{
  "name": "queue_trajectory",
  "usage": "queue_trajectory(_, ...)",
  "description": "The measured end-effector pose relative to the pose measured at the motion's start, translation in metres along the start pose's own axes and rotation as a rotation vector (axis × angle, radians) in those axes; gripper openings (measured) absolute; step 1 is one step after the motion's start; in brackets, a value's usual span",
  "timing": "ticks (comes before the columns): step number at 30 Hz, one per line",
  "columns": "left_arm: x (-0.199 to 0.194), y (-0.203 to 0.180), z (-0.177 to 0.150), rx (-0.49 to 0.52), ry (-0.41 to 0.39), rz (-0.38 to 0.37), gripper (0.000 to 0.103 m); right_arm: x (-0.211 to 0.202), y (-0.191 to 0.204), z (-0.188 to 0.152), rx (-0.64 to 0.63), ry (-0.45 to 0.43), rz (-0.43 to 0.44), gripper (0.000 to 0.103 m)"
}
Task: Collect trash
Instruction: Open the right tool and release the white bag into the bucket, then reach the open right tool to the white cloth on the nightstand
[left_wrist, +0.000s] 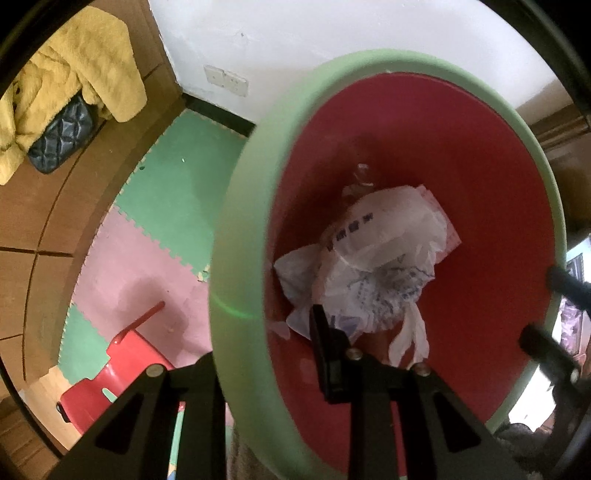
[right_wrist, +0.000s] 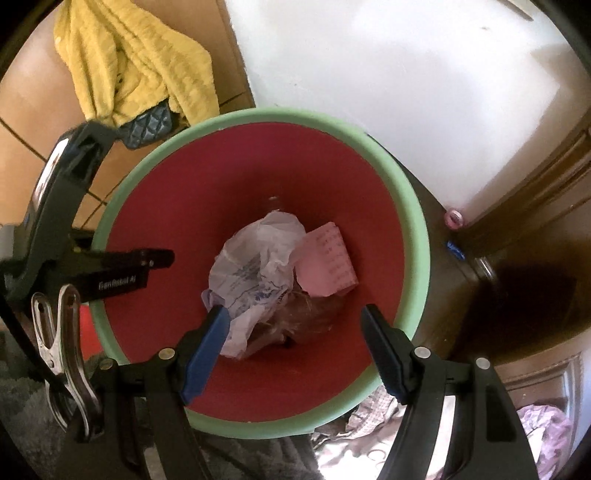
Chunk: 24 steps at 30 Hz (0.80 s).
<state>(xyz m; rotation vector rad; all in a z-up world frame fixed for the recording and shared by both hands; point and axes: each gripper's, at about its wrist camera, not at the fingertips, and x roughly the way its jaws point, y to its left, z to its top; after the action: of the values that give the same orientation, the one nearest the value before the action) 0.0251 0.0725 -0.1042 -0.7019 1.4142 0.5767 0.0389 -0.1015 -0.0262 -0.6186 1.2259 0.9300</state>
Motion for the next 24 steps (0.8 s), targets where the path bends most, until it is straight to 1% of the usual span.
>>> queue_trajectory(8,-0.002,-0.006,-0.007,0.009,0.014,0.007,0.024,-0.03,-0.012,0.004,0.035,-0.117,-0.011,0.075)
queue_trajectory(12,-0.004,-0.009,-0.008,0.014,0.019,0.014,0.024,-0.041,-0.021,0.003,0.064,-0.144,-0.008,0.075)
queue_trajectory(15,-0.005,-0.008,-0.008,-0.008,0.02,0.008,0.024,-0.049,-0.033,0.003,0.11,-0.159,0.007,0.075)
queue_trajectory(24,-0.005,-0.01,-0.01,-0.002,0.017,0.018,0.024,-0.086,-0.056,-0.001,0.161,-0.254,-0.054,0.075)
